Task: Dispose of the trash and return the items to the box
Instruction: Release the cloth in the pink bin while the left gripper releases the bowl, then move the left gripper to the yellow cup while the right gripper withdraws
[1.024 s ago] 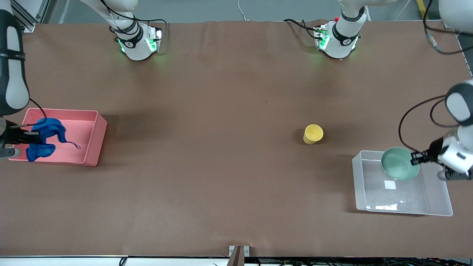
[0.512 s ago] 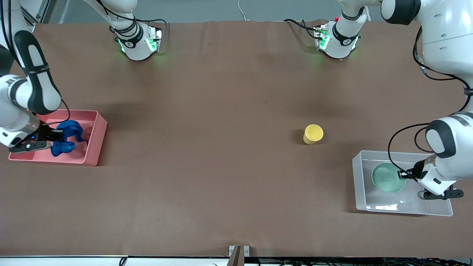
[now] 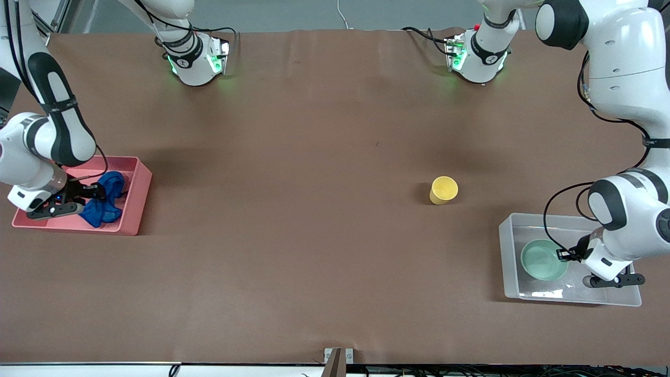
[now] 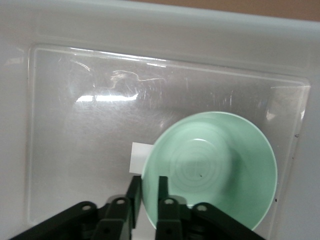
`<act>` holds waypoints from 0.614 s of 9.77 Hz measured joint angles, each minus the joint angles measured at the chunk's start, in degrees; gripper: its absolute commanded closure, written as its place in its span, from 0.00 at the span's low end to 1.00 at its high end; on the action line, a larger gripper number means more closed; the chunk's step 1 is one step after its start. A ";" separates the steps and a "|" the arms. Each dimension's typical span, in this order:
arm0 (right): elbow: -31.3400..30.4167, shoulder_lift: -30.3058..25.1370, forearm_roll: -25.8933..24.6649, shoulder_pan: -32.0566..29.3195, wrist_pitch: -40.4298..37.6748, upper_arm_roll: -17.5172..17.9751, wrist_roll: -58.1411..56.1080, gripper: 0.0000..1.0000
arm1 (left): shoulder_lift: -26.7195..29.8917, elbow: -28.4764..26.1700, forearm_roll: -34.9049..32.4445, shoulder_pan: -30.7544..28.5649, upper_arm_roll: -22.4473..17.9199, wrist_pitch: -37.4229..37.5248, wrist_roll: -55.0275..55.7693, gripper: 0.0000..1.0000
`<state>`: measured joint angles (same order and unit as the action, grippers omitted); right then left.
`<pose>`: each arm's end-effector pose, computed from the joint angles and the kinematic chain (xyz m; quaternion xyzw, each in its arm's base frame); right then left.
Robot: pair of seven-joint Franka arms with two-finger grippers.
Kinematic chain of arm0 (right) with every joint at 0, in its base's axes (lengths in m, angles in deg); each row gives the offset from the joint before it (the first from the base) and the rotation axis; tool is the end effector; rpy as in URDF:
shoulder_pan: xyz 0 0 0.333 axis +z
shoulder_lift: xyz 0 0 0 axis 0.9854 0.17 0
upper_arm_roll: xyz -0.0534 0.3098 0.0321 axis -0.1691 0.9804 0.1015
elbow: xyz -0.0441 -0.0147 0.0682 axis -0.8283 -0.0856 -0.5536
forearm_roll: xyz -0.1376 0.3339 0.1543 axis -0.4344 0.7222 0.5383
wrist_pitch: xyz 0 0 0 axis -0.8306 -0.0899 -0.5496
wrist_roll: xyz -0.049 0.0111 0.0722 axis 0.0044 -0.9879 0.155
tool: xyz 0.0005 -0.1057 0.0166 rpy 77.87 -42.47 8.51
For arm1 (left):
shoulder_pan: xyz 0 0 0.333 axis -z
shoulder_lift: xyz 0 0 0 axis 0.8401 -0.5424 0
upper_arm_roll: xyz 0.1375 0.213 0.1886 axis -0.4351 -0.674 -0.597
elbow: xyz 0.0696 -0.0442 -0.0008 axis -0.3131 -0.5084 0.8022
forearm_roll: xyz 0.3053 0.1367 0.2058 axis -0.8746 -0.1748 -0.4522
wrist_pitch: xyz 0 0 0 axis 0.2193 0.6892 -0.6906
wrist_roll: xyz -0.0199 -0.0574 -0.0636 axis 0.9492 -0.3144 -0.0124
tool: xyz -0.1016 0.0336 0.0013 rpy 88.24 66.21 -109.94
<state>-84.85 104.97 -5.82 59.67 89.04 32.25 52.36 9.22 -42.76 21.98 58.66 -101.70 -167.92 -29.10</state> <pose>0.5500 -0.2232 0.2584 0.9952 0.0912 -0.0080 0.0358 0.7213 0.1037 0.2438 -0.9992 -0.0289 -0.0204 0.0181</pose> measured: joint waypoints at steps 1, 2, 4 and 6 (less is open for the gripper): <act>2.59 -2.63 0.00 1.51 -6.29 0.20 3.71 0.00 | 0.55 0.20 0.00 -0.01 -0.04 0.21 0.00 0.00; 6.47 -5.33 0.02 4.06 -15.35 0.32 8.46 0.00 | 2.16 0.52 0.00 0.02 -0.08 2.05 0.01 0.00; 17.10 -8.89 0.11 10.66 -33.98 0.53 20.06 0.00 | 9.12 1.31 -0.36 0.47 0.14 10.73 0.37 0.00; 24.61 -11.12 2.14 15.54 -44.07 0.63 29.46 0.00 | 16.99 0.81 -4.82 0.95 3.55 18.58 4.14 0.00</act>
<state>-60.24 93.86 -3.67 75.20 44.97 32.88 81.83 26.21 -41.96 17.16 59.61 -98.15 -149.34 -24.97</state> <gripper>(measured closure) 0.000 0.000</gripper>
